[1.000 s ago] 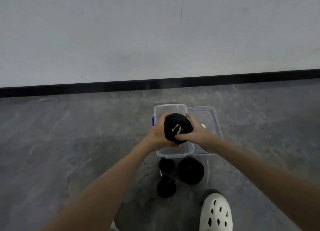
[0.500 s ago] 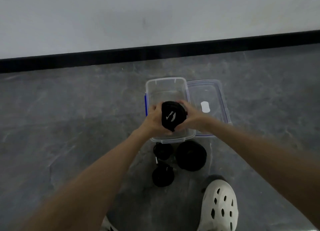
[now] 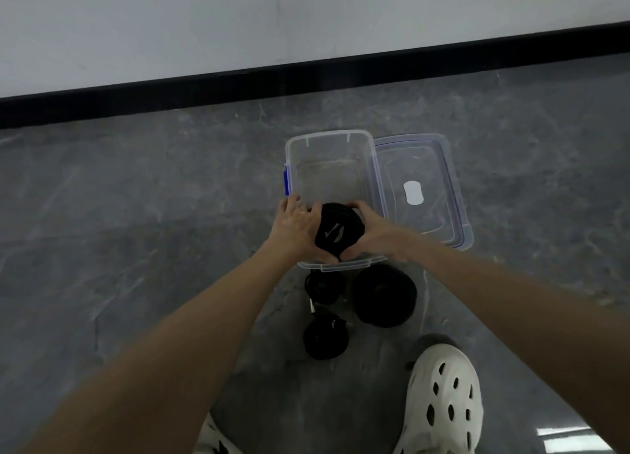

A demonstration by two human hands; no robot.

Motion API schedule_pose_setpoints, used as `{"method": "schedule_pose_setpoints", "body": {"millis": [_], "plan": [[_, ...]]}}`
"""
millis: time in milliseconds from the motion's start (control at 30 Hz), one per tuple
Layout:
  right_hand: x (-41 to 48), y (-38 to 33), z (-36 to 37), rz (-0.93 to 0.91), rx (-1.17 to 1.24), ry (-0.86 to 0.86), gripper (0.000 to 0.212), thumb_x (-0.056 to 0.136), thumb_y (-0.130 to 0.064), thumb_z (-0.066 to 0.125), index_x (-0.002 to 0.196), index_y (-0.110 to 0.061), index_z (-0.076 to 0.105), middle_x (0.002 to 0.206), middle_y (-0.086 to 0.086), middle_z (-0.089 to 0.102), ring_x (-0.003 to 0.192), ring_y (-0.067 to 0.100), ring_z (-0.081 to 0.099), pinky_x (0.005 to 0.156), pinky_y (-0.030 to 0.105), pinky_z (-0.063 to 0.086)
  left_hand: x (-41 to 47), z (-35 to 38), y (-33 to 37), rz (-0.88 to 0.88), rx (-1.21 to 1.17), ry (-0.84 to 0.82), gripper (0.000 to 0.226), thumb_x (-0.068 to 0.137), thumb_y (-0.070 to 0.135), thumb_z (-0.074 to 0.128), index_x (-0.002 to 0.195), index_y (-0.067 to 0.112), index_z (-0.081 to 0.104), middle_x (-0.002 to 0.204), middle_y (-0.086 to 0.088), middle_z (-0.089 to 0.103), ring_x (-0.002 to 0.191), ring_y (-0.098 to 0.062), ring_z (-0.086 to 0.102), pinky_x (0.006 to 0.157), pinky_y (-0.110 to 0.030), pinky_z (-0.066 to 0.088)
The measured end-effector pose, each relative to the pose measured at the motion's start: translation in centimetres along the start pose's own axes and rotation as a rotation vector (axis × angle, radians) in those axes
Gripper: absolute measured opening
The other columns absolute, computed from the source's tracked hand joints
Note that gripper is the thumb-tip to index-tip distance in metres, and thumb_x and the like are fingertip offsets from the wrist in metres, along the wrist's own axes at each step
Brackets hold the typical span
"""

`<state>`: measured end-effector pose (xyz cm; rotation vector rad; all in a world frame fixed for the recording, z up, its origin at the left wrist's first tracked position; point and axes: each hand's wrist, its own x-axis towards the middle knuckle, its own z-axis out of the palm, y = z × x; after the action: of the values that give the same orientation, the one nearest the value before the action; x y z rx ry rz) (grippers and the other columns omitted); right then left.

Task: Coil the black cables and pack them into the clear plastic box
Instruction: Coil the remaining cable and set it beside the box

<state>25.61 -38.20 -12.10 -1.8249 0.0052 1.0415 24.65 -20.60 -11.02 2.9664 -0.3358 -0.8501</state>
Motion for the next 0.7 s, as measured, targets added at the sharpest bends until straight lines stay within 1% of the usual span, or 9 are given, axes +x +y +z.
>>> {"method": "schedule_pose_setpoints", "body": {"millis": [67, 133, 200, 267, 367, 433, 533, 633, 700], "plan": [[0.3, 0.5, 0.3, 0.007, -0.001, -0.001, 0.095, 0.068, 0.007, 0.078, 0.142, -0.017, 0.024, 0.126, 0.007, 0.048, 0.117, 0.023, 0.05, 0.08, 0.024, 0.051, 0.1, 0.4, -0.2, 0.004, 0.024, -0.02, 0.108, 0.064, 0.075, 0.067, 0.143, 0.014, 0.025, 0.142, -0.012, 0.044, 0.143, -0.035, 0.013, 0.115, -0.042, 0.009], [0.6, 0.9, 0.5, 0.007, -0.004, 0.002, 0.094, 0.068, 0.005, 0.079, 0.142, -0.019, 0.024, 0.129, 0.008, 0.047, 0.12, 0.025, 0.049, 0.09, 0.034, 0.051, 0.1, 0.5, -0.6, 0.019, 0.048, -0.027, 0.103, 0.068, 0.074, 0.064, 0.143, 0.013, 0.025, 0.142, -0.013, 0.044, 0.144, -0.034, 0.011, 0.116, -0.043, 0.008], [1.0, 1.2, 0.7, 0.007, -0.048, 0.006, 0.095, 0.067, -0.001, 0.081, 0.142, -0.02, 0.026, 0.133, 0.008, 0.046, 0.123, 0.026, 0.047, 0.1, 0.042, 0.047, 0.1, 0.6, -1.1, 0.054, 0.107, -0.013, 0.096, 0.074, 0.07, 0.062, 0.142, 0.013, 0.027, 0.142, -0.012, 0.045, 0.144, -0.032, 0.013, 0.116, -0.044, 0.009], [1.3, 1.2, 0.8, 0.016, -0.12, -0.005, 0.098, 0.067, -0.008, 0.082, 0.144, -0.02, 0.024, 0.136, 0.008, 0.044, 0.127, 0.026, 0.045, 0.105, 0.046, 0.043, 0.0, 0.8, -1.2, 0.082, 0.182, 0.0, 0.094, 0.077, 0.067, 0.062, 0.145, 0.013, 0.023, 0.143, -0.01, 0.044, 0.144, -0.031, 0.013, 0.116, -0.045, 0.009], [1.8, 1.0, 0.8, 0.039, -0.259, -0.021, 0.105, 0.068, -0.017, 0.082, 0.148, -0.024, 0.015, 0.141, 0.008, 0.042, 0.129, 0.027, 0.043, 0.105, 0.046, 0.043, -0.2, 1.2, -1.0, 0.086, 0.219, 0.014, 0.092, 0.08, 0.063, 0.061, 0.146, 0.013, 0.022, 0.142, -0.008, 0.045, 0.144, -0.032, 0.015, 0.117, -0.045, 0.008], [2.2, 0.9, 0.7, 0.063, -0.358, -0.014, 0.109, 0.069, -0.02, 0.082, 0.15, -0.023, 0.009, 0.143, 0.01, 0.041, 0.129, 0.028, 0.044, 0.105, 0.044, 0.043, -0.1, 1.7, -0.7, 0.081, 0.225, 0.038, 0.086, 0.082, 0.057, 0.062, 0.146, 0.012, 0.023, 0.142, -0.008, 0.044, 0.143, -0.032, 0.017, 0.117, -0.045, 0.009], [2.8, 0.8, 0.8, 0.092, -0.478, -0.015, 0.113, 0.074, -0.02, 0.08, 0.152, -0.017, -0.001, 0.146, 0.014, 0.038, 0.129, 0.031, 0.043, 0.104, 0.038, 0.043, 0.2, 2.3, -0.5, 0.063, 0.217, 0.066, 0.082, 0.082, 0.053, 0.063, 0.143, 0.012, 0.026, 0.14, -0.009, 0.045, 0.141, -0.032, 0.02, 0.117, -0.045, 0.01], [3.1, 0.9, 1.1, 0.14, -0.52, -0.016, 0.113, 0.08, -0.018, 0.075, 0.151, -0.015, -0.012, 0.148, 0.017, 0.034, 0.131, 0.033, 0.041, 0.101, 0.034, 0.042, 0.3, 2.7, -0.5, 0.056, 0.223, 0.082, 0.085, 0.079, 0.055, 0.065, 0.141, 0.011, 0.028, 0.139, -0.01, 0.046, 0.139, -0.033, 0.022, 0.116, -0.046, 0.008], [3.3, 0.9, 1.4, 0.173, -0.539, 0.006, 0.111, 0.081, -0.016, 0.072, 0.151, -0.014, -0.014, 0.148, 0.018, 0.033, 0.131, 0.033, 0.04, 0.098, 0.032, 0.041, 0.5, 2.8, -0.2, 0.043, 0.238, 0.085, 0.087, 0.076, 0.057, 0.067, 0.14, 0.011, 0.029, 0.139, -0.009, 0.045, 0.139, -0.033, 0.022, 0.116, -0.047, 0.009]]}}
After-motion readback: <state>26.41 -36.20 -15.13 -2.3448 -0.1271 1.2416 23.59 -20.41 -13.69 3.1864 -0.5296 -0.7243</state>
